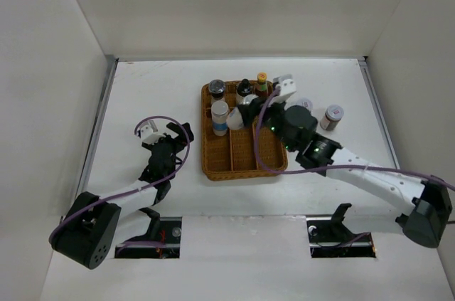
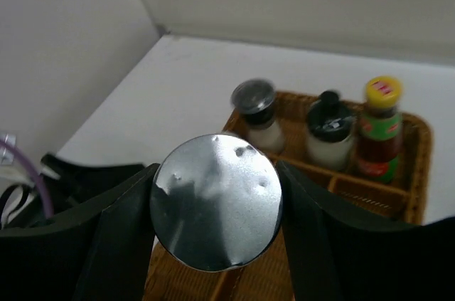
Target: Organize the condiment bottles
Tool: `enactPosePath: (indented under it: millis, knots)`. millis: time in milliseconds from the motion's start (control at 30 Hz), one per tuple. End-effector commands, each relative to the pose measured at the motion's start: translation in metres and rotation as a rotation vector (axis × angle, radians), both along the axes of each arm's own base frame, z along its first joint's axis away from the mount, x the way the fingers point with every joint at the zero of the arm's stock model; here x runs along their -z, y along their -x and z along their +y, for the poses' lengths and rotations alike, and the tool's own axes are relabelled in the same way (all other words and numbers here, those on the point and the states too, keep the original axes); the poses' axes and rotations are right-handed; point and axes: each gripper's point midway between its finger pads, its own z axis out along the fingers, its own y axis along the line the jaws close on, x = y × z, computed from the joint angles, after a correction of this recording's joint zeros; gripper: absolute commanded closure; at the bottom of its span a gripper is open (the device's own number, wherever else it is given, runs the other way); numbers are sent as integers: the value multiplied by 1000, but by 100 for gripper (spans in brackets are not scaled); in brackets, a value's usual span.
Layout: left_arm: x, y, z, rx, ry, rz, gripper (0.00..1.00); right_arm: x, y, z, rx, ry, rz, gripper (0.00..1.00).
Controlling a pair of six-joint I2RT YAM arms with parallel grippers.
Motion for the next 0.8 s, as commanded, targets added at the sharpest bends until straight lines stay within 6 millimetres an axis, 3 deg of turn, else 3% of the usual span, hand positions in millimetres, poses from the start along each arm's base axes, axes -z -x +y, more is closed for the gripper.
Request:
enactPosePath:
  millis: [0, 133, 267, 567, 667, 767]
  knots:
    - [-25, -9, -4, 1, 40, -72, 6, -35, 26, 49, -162, -108, -65, 50]
    - [-28, -7, -2, -6, 43, -83, 6, -21, 24, 84, -219, -86, -40, 50]
    - [-29, -6, -1, -6, 46, -89, 5, 10, 19, 109, -234, -24, -1, 50]
    - [-27, -6, -4, 6, 45, -81, 5, 99, 7, 122, -165, 115, 90, 47]
    - [-28, -6, -6, 9, 46, -83, 5, 110, 11, 127, -177, 139, 103, 37]
    - [-26, -8, -7, 12, 43, -76, 5, 107, 15, 128, -186, 136, 98, 24]
